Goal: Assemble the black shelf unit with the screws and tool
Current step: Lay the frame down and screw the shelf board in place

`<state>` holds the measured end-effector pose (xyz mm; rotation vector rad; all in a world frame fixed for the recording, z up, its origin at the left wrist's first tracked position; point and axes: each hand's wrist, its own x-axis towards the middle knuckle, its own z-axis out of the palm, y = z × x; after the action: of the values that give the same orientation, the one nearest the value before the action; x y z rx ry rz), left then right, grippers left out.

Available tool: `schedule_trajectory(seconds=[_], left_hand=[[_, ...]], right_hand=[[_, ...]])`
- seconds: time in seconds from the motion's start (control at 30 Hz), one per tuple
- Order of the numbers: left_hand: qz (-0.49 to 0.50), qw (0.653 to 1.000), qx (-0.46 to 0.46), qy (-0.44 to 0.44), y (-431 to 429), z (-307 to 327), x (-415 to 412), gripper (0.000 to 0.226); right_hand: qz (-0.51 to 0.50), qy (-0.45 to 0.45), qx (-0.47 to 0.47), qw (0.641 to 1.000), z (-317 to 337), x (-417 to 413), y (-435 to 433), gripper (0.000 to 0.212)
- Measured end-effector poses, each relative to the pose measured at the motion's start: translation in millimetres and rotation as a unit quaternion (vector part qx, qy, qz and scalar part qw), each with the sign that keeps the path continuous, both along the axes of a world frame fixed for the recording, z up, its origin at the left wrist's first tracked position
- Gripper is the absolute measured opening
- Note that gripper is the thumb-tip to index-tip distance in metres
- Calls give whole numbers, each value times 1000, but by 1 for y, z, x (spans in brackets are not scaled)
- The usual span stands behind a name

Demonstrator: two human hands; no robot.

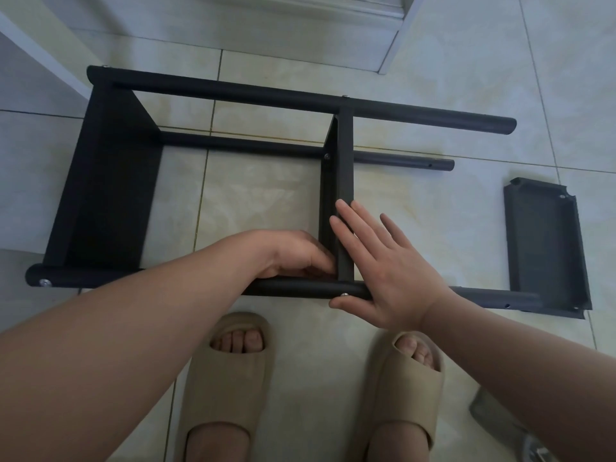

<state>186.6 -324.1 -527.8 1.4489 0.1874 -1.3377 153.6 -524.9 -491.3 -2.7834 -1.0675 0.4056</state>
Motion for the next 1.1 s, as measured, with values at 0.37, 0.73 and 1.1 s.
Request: schedule_trajectory(seconds=[0.37,0.73,1.1], left_hand=[[-9,1000,9,-22,-2,-1,-1,13],[-6,1000,-15,19,-1,0,0,25],[-18,999,-18,29,0,-1,0,20]], right_hand=[[7,-6,-8,1000,0,0,0,102],[7,-10,-8,1000,-1,0,-1,102],[4,-8,-8,1000,0,0,0,102]])
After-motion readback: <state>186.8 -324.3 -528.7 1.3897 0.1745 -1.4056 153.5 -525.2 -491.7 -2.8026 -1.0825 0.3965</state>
